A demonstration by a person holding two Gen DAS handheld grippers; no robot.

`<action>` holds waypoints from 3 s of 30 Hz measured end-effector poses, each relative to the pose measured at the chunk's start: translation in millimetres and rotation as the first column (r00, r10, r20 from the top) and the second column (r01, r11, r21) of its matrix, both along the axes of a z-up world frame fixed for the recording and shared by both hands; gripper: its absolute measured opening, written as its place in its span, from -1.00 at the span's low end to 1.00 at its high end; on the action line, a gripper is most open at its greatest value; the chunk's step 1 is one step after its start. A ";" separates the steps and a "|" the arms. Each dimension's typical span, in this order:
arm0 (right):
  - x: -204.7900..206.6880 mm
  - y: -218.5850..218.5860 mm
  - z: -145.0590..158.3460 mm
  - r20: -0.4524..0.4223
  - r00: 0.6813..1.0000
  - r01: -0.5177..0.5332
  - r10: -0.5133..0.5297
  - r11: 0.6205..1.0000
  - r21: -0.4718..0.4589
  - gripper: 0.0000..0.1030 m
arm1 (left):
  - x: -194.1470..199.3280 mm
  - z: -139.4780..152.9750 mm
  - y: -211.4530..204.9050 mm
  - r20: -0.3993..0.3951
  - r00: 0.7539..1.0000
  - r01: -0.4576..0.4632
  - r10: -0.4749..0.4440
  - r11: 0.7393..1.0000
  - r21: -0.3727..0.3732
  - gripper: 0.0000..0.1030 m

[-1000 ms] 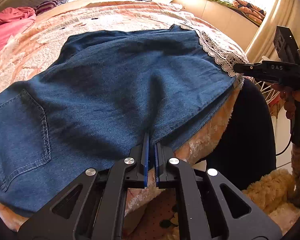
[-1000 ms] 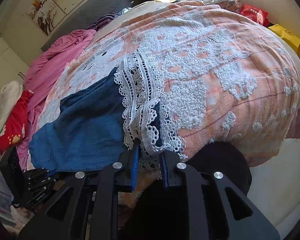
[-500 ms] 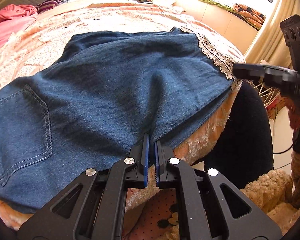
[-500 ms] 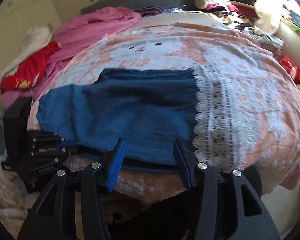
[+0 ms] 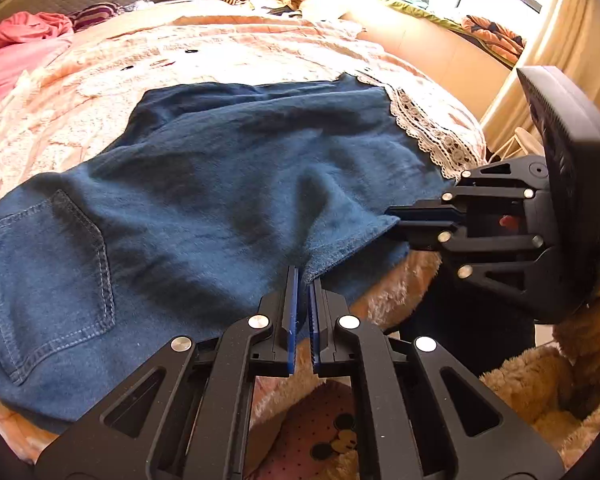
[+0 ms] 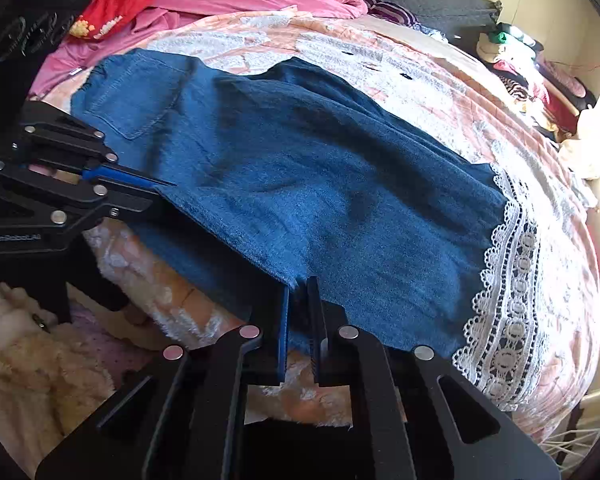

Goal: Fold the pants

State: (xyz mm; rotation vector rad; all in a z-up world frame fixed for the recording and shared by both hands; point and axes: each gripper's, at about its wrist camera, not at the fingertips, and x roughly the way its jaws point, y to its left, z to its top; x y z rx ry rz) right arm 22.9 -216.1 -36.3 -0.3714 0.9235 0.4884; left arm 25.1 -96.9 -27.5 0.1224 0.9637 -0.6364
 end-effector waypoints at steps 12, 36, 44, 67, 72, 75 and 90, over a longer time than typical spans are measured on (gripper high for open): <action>-0.3 -19.6 0.6 -0.096 0.995 0.020 -0.009 0.994 0.110 -0.21 | -2.1 -12.2 10.8 -0.060 0.998 -0.009 0.009 1.000 -0.008 -0.70; 54.3 -94.8 11.7 -0.084 0.941 0.337 -0.327 0.917 0.213 0.18 | 35.1 12.7 200.5 0.044 0.718 -0.695 0.694 0.718 0.012 -0.35; 53.1 -87.4 5.3 -0.078 0.943 0.332 -0.323 0.924 0.187 0.36 | 39.3 5.9 222.5 0.066 0.693 -0.721 0.718 0.690 0.061 -0.32; 85.5 -145.6 51.6 -0.029 0.883 0.450 -0.469 0.826 0.340 0.40 | 52.5 81.1 135.1 0.169 0.848 -0.503 0.503 0.863 -0.047 0.09; 101.6 -163.7 48.8 -0.056 0.860 0.491 -0.507 0.795 0.355 0.40 | 77.1 76.0 88.2 0.143 0.912 -0.378 0.384 0.923 -0.065 0.11; 111.9 -169.9 47.9 -0.075 0.859 0.496 -0.507 0.787 0.367 0.40 | 94.1 69.5 67.6 0.109 0.939 -0.319 0.326 0.945 -0.075 0.13; 171.6 -176.7 11.5 -0.219 0.886 0.464 -0.409 0.786 0.408 0.37 | 186.9 5.0 32.6 -0.053 0.971 -0.232 0.231 0.973 -0.007 0.13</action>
